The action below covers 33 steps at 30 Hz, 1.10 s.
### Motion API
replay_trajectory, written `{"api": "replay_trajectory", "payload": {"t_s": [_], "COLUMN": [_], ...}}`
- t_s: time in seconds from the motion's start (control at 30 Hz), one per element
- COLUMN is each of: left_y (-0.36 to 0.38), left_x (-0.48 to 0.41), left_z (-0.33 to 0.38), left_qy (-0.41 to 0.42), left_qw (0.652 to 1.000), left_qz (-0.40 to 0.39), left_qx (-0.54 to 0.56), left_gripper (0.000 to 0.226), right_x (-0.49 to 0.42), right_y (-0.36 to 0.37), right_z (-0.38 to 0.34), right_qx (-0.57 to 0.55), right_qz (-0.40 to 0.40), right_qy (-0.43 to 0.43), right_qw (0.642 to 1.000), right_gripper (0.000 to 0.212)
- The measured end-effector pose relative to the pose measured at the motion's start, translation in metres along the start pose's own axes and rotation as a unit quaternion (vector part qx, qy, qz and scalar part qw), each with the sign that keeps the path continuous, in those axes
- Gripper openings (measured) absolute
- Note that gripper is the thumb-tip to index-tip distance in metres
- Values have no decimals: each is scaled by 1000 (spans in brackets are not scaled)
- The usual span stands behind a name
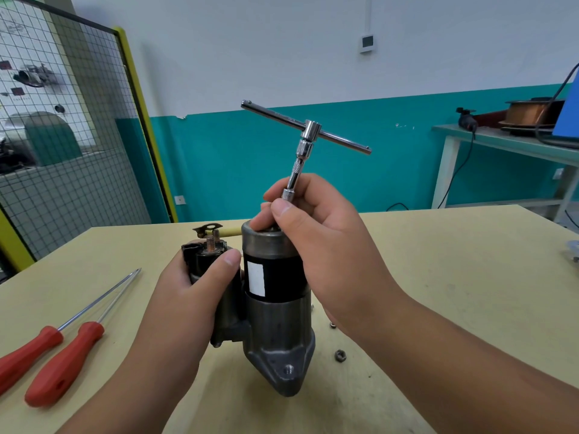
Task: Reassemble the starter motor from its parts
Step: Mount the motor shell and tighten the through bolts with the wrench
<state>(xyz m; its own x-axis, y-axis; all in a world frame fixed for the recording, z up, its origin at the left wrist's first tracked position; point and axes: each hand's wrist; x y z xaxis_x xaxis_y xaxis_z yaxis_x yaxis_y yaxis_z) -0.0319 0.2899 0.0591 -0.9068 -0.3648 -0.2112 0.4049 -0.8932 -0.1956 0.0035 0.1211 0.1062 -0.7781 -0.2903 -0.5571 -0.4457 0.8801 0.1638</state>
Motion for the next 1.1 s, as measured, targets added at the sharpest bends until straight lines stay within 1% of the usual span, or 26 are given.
{"api": "replay_trajectory", "payload": {"t_s": [0.33, 0.53, 0.63, 0.7, 0.77, 0.8, 0.87, 1.0, 1.1], "left_y": [0, 0, 0, -1, 0, 0, 3, 6, 6], "left_x": [0, 0, -1, -2, -2, -1, 0, 0, -1], "left_z": [0, 0, -2, -3, -3, -4, -6, -12, -15], "left_qy": [3, -5, -6, -11, -14, -13, -13, -46, -55], "left_qw": [1000, 1000, 1000, 1000, 1000, 1000, 1000, 997, 996], "left_qz": [4, 2, 4, 2, 2, 3, 5, -3, -2], "left_qx": [-3, 0, 5, 7, 11, 12, 23, 59, 69], "left_gripper": [44, 48, 48, 48, 49, 50, 50, 37, 35], "right_x": [-1, 2, 2, 1, -3, -4, -8, -14, -22], "right_y": [0, 0, 0, -2, -7, -10, -14, -22, -29], "right_z": [1, 1, 2, 2, 0, 0, 1, -10, -27], "right_qx": [-11, -21, -19, -34, -52, -41, -1, 23, 58], "right_qz": [8, 17, 21, 15, 8, 12, 45, 114, 108], "right_qy": [3, -10, -23, -16, 7, 19, 29, 40, 80], "right_qw": [1000, 1000, 999, 999, 999, 999, 999, 992, 989], "right_gripper": [12, 23, 35, 45, 50, 49, 44, 29, 26]}}
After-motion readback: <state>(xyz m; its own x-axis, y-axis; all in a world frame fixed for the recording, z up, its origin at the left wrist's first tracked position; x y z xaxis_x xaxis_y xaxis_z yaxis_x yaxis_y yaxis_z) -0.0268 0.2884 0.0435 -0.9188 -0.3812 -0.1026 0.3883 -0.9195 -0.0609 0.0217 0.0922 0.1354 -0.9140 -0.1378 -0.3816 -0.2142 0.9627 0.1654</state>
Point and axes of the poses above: each hand's wrist, its own x-axis away from the middle knuckle, its own y-axis out of the palm, z = x × y, and after that the axes turned 7 degrees about -x, right-handed
